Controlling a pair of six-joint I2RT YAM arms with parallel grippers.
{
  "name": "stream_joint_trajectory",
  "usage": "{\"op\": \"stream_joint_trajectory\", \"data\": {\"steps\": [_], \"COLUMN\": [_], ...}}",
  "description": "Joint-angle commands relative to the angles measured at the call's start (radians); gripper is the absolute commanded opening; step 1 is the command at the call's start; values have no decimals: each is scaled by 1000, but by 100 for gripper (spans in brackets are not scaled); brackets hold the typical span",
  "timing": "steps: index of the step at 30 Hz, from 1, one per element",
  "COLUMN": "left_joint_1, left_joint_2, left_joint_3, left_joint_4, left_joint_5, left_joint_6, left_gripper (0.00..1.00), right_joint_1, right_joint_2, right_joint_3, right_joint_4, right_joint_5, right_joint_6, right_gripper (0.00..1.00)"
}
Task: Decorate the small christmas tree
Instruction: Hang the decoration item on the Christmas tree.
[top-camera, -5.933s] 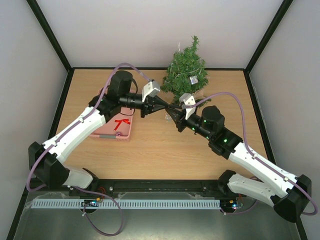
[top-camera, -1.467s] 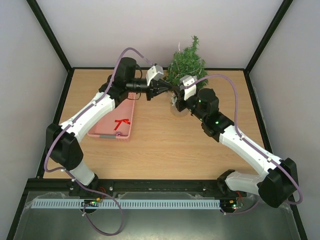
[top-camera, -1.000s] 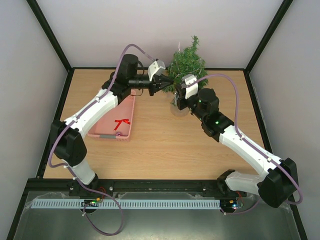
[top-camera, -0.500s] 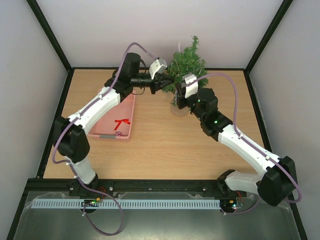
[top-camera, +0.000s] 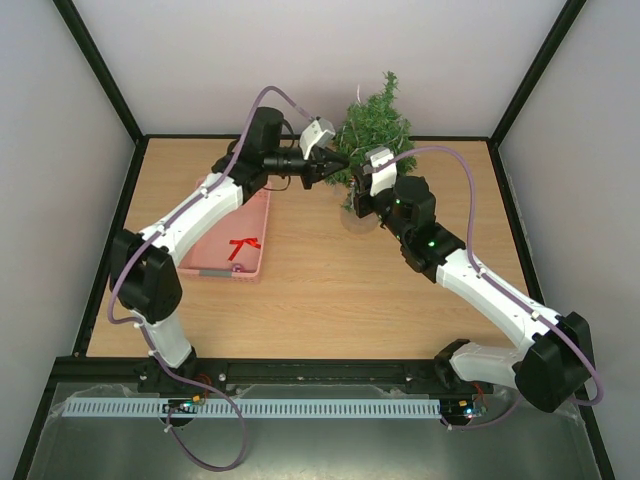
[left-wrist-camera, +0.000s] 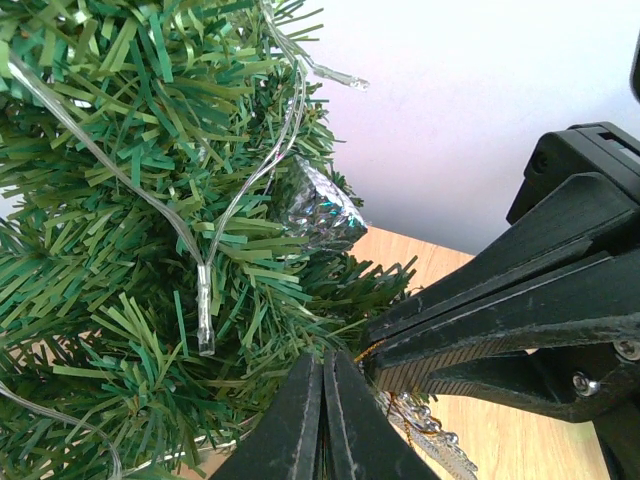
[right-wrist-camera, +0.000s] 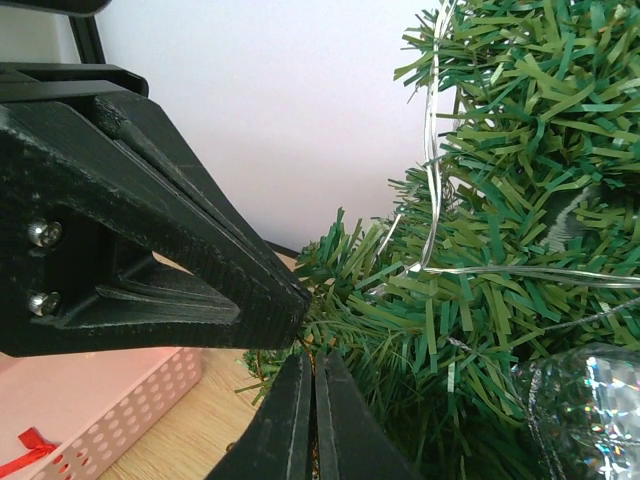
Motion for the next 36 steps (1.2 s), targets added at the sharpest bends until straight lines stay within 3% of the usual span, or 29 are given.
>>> {"op": "stream_joint_trajectory", "data": {"steps": [1, 36], "left_joint_1": [6, 6], "left_joint_2": [18, 53], "left_joint_3": [29, -21], "left_joint_4": [48, 104], "left_joint_5": [2, 7], "left_joint_6": [-9, 41], "left_gripper": [3, 2], "right_joint_1": [-2, -1], "right_joint_2": [3, 22], "right_joint_3": [8, -7], "right_joint_4": [34, 48], "right_joint_5": [31, 70], "right_joint_6": [0, -7], "right_gripper": [2, 2]}}
